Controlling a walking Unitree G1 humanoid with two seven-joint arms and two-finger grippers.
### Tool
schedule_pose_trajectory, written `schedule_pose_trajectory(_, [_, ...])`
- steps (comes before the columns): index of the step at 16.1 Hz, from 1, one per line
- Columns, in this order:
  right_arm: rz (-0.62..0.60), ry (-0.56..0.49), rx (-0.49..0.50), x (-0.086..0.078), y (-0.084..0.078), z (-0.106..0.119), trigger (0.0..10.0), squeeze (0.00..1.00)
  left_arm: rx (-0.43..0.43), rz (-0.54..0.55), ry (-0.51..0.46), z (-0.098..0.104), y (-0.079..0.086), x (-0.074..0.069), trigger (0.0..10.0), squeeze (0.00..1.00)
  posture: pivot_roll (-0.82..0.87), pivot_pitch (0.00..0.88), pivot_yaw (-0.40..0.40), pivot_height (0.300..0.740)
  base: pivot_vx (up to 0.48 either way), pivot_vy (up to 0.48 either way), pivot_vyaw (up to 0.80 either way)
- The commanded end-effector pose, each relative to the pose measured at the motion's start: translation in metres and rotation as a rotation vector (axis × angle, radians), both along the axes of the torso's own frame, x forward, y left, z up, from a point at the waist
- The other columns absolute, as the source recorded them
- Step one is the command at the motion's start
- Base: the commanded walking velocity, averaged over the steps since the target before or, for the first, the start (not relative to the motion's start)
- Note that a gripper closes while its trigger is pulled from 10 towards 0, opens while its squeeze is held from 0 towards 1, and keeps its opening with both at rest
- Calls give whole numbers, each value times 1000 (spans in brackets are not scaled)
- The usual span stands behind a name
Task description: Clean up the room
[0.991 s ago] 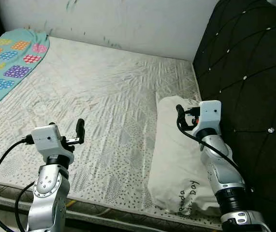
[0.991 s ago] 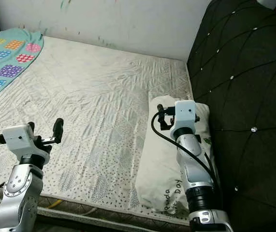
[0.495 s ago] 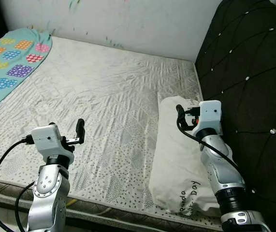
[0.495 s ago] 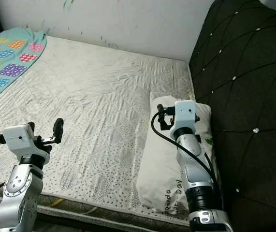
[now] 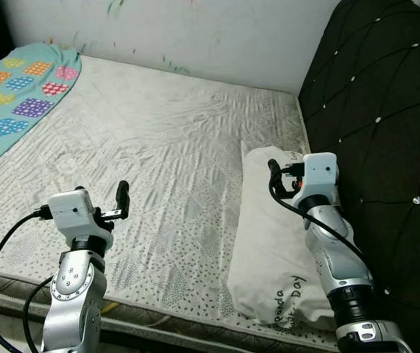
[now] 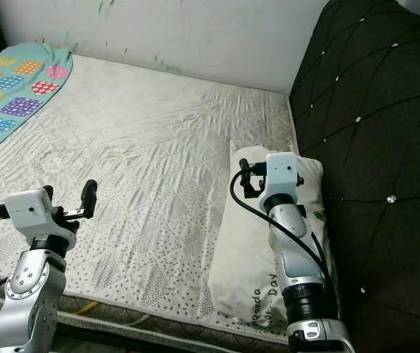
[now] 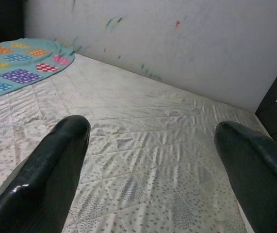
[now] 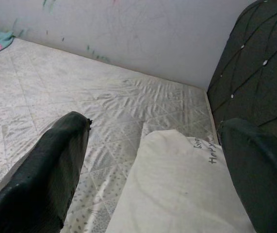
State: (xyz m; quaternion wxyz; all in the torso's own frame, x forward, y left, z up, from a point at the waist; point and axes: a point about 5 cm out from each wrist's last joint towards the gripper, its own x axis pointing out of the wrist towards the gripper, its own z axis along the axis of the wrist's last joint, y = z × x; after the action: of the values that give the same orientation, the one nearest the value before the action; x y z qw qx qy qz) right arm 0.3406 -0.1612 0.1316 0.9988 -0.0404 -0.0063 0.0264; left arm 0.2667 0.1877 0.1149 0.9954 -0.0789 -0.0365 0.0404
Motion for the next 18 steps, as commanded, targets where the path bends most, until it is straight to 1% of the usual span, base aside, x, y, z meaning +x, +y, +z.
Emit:
schedule_pose_trajectory(1, [-4,-10,-9,0,-2,4,10000,0,7,-13,3,1,-3,2,10000,0,9,0,-77,740,0,0,0])
schedule_pose_trajectory(2, [48,8,-23,4,7,4,10000,0,11,24,-7,1,-3,2,10000,0,12,0,-169,740,0,0,0])
schedule_pose_trajectory(3, [110,30,-36,8,15,4,10000,0,18,70,-22,0,-2,1,10000,0,10,0,-164,740,0,0,0])
schedule_pose_trajectory(8, [72,50,-63,-1,2,-6,10000,0,34,38,-34,4,-6,11,10000,0,-14,0,-116,740,0,0,0])
schedule_pose_trajectory(12, [66,54,-67,-2,-1,-8,10000,0,40,23,-35,3,-8,13,10000,0,-12,0,-104,740,0,0,0])
schedule_pose_trajectory(15, [114,68,-76,4,6,-9,10000,0,44,60,-38,2,-3,7,10000,0,24,0,-153,740,0,0,0])
schedule_pose_trajectory(16, [129,68,-78,6,10,-7,10000,0,42,77,-39,2,0,5,10000,0,24,0,-153,740,0,0,0])
schedule_pose_trajectory(18, [160,64,-82,11,16,-4,10000,0,37,114,-38,0,3,-2,10000,0,48,0,-196,740,0,0,0])
